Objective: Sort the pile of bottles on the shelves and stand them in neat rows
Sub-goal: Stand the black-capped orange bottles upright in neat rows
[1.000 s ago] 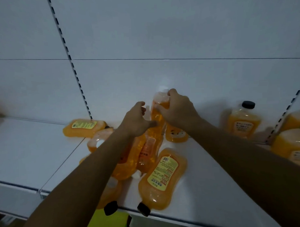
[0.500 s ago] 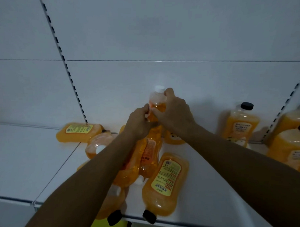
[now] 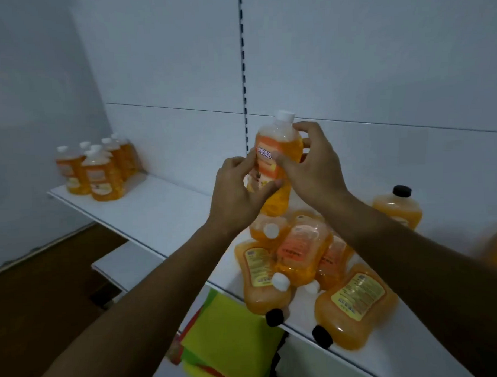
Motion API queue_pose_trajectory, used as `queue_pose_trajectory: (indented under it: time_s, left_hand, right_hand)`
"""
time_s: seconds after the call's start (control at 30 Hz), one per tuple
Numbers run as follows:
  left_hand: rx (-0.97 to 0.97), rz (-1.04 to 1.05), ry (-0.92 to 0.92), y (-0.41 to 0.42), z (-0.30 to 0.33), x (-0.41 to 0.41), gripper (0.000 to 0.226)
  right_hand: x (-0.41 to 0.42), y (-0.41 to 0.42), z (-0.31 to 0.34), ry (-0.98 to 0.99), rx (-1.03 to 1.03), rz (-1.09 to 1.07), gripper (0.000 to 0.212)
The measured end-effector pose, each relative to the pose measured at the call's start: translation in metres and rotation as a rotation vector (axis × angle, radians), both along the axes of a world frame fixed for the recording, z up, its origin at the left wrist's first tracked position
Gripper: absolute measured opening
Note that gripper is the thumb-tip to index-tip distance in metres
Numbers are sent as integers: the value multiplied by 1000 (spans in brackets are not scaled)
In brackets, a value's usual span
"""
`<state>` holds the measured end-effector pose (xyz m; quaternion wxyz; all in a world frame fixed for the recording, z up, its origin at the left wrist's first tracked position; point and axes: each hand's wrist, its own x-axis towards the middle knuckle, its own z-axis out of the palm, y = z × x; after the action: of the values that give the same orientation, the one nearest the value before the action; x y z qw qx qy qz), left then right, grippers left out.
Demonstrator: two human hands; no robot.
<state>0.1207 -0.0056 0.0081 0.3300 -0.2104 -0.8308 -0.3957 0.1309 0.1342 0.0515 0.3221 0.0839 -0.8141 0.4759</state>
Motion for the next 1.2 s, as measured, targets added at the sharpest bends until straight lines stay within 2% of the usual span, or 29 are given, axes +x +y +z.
queue_pose_trajectory:
  time_s: [0.13,0.23,0.3,0.47,0.57,0.67,0.77,1.2]
  left_hand:
    - [26,45,-184,-69,-16,14,70]
    - [160,-17,-443,-118,-31,19,80]
    - [204,-35,-510,-152,-41,18,76]
    - [288,54,-514,-243,-63,-9,80]
    - [301,61,-521,-291,-71,-35,65]
    - [332,110,-517,-327,-79,-62,60]
    - [335,141,-522,-354,-89,-91,56]
    - [408,319,-603,-427,-131,-211,47]
  right_hand:
    - [-7,-51,-9,-44,-67,158,44]
    - [-16,-98,-17,-104,-112,262,41]
    - [-26,-132,-22,-153,-150,338,41]
    - [-63,-220,-41,-209,-128,458,43]
    - [-92,-270,-49,-234,-107,487,45]
    - [-117,-307,-55,-249,-38,521,51]
    - [-143,-334,-63,-264,54,539,57]
    - [-287,-420,-113,-344,120,695,52]
